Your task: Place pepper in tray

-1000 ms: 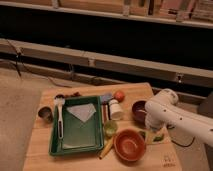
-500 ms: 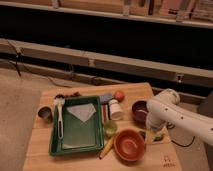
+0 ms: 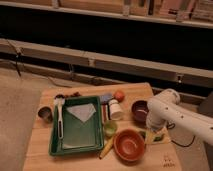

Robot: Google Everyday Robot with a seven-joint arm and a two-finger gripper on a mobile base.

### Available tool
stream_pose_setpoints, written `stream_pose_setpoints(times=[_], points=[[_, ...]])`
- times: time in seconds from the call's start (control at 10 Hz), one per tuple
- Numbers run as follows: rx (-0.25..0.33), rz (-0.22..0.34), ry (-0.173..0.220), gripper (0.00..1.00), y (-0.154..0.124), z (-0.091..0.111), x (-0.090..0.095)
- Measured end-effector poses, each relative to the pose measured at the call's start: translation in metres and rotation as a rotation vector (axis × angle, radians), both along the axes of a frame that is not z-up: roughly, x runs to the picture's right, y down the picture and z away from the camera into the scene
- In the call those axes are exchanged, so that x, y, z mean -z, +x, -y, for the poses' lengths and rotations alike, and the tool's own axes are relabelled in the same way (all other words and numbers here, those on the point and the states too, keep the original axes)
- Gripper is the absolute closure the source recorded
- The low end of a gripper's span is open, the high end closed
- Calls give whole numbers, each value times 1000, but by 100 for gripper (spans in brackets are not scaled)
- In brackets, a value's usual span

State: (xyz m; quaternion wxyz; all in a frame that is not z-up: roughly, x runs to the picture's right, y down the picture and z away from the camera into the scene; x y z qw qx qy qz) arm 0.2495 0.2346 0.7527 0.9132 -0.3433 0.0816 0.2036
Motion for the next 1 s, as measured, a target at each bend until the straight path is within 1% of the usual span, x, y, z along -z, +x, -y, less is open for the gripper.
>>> stream_pose_setpoints(times=[0.3, 0.6, 0.8, 0.9, 1.0], points=[[-1, 0, -14, 20, 0, -2, -5], [9, -13, -20, 20, 7, 6, -18], [16, -16, -23, 20, 9, 8, -21], [36, -25, -33, 20, 10, 8, -25], [42, -23, -35, 20, 7, 9, -26]])
